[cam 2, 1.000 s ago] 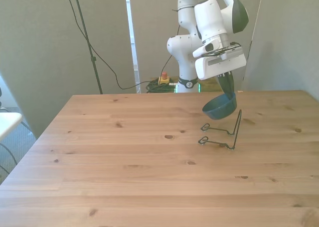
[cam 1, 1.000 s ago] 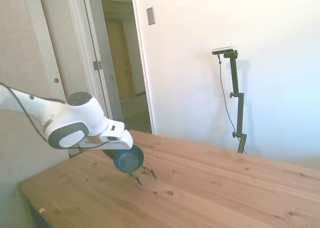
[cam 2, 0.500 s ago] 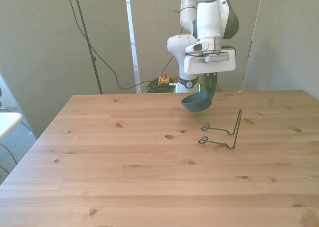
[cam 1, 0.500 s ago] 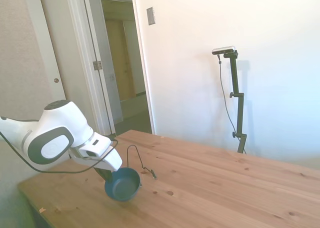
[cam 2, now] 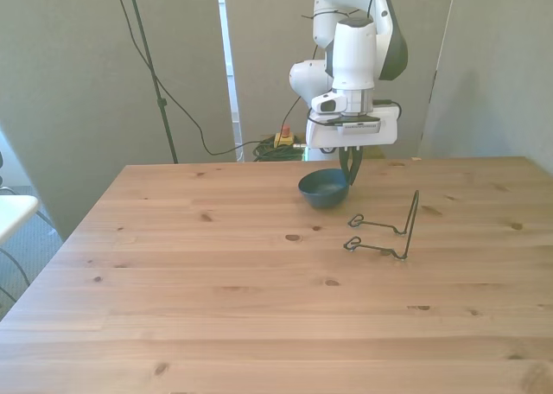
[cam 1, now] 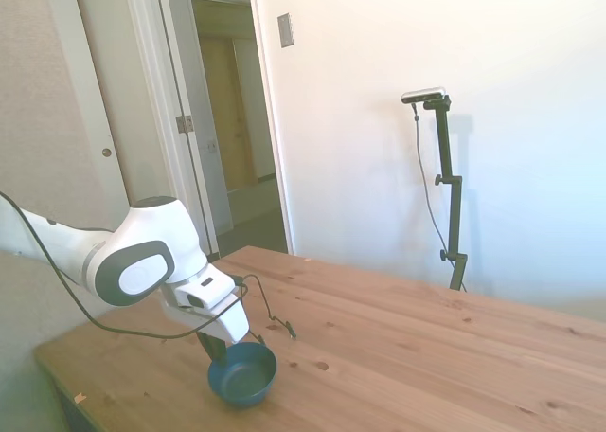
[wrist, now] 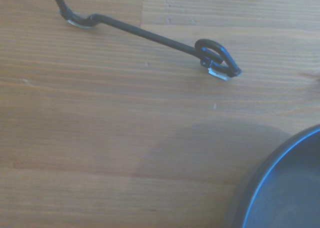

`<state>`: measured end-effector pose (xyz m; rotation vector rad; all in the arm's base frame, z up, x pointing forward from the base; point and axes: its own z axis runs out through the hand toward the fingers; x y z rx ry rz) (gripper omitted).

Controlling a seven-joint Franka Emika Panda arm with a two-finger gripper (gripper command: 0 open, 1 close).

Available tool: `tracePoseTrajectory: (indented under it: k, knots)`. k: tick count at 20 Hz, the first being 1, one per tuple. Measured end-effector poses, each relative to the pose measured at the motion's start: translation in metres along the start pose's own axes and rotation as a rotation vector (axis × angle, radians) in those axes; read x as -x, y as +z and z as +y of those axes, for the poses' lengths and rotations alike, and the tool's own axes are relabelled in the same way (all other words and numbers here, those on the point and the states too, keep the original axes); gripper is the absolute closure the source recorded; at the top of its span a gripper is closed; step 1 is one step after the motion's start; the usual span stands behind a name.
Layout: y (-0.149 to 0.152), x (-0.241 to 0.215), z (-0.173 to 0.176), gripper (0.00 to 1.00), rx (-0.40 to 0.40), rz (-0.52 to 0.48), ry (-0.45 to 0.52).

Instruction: Unload the bowl

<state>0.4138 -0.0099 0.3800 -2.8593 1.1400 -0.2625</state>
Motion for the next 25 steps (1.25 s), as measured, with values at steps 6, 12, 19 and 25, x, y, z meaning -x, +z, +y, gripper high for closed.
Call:
tracePoseTrajectory:
  k: [6,12,19,25]
  knots:
    - [0.005,-0.002,-0.001,0.0,0.02,-0.03,0.018]
    - [0.005,-0.002,-0.001,0.0,0.039,-0.058,0.062]
    - [-0.029,0.007,-0.005,0.0,0.047,-0.044,0.12]
    - [-0.078,0.039,-0.011,0.0,0.072,0.038,0.129]
